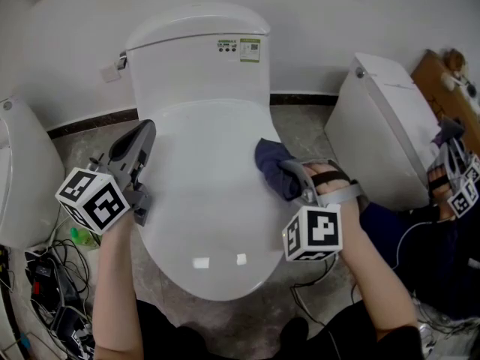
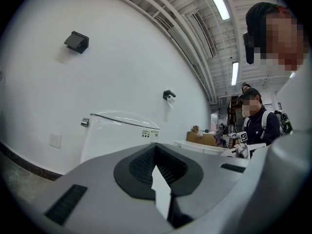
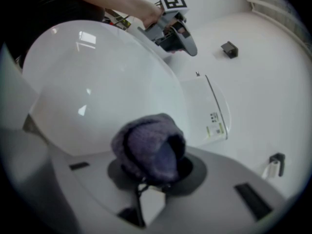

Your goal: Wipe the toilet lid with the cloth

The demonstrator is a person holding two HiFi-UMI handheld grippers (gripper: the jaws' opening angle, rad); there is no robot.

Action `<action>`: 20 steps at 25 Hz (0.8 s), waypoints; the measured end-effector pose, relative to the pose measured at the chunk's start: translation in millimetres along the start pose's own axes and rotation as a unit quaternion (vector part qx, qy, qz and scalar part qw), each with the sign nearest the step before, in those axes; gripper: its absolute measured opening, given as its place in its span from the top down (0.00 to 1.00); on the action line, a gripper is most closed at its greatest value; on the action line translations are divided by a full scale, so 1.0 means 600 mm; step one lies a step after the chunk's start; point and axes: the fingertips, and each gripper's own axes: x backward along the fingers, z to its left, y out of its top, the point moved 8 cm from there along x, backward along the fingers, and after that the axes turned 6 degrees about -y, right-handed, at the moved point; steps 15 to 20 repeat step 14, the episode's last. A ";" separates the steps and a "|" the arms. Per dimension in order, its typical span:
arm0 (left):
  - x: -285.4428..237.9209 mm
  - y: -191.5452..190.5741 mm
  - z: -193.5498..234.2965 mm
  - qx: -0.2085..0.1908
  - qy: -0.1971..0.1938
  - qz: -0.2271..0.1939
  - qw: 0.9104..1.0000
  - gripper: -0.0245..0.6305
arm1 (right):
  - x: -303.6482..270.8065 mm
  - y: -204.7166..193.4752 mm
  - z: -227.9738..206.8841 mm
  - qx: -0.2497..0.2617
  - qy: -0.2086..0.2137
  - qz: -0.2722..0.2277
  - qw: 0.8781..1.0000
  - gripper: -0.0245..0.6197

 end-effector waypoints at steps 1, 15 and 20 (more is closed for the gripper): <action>-0.001 0.001 0.000 0.000 0.000 -0.001 1.000 0.95 | 0.000 -0.001 0.000 0.000 -0.001 0.000 1.000 0.81; 0.001 -0.002 -0.005 -0.003 0.000 0.001 1.000 0.95 | 0.017 0.002 -0.028 0.001 -0.021 -0.004 1.000 0.81; 0.001 -0.002 -0.005 -0.003 0.000 0.001 1.000 0.95 | 0.017 0.002 -0.028 0.001 -0.021 -0.004 1.000 0.81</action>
